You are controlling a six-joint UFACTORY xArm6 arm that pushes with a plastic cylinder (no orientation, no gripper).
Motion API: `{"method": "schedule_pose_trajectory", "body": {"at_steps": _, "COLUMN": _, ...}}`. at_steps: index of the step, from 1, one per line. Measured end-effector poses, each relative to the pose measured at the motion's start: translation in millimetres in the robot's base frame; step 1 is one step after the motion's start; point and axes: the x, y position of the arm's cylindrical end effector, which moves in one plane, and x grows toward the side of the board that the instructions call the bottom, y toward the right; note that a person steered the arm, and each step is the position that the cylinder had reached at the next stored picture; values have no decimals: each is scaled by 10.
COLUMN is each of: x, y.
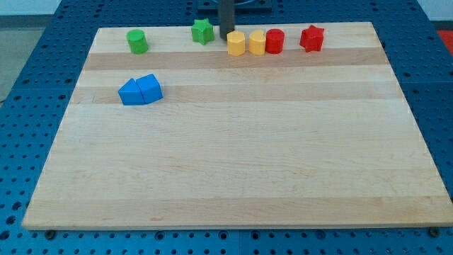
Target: Slide the green star towards the green circle
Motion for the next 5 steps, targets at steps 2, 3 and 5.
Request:
{"method": "schedule_pose_trajectory", "body": {"at_steps": 2, "x": -207, "y": -523}}
{"method": "schedule_pose_trajectory", "body": {"at_steps": 3, "x": -120, "y": -1288}}
{"method": "schedule_pose_trajectory", "body": {"at_steps": 5, "x": -169, "y": -572}}
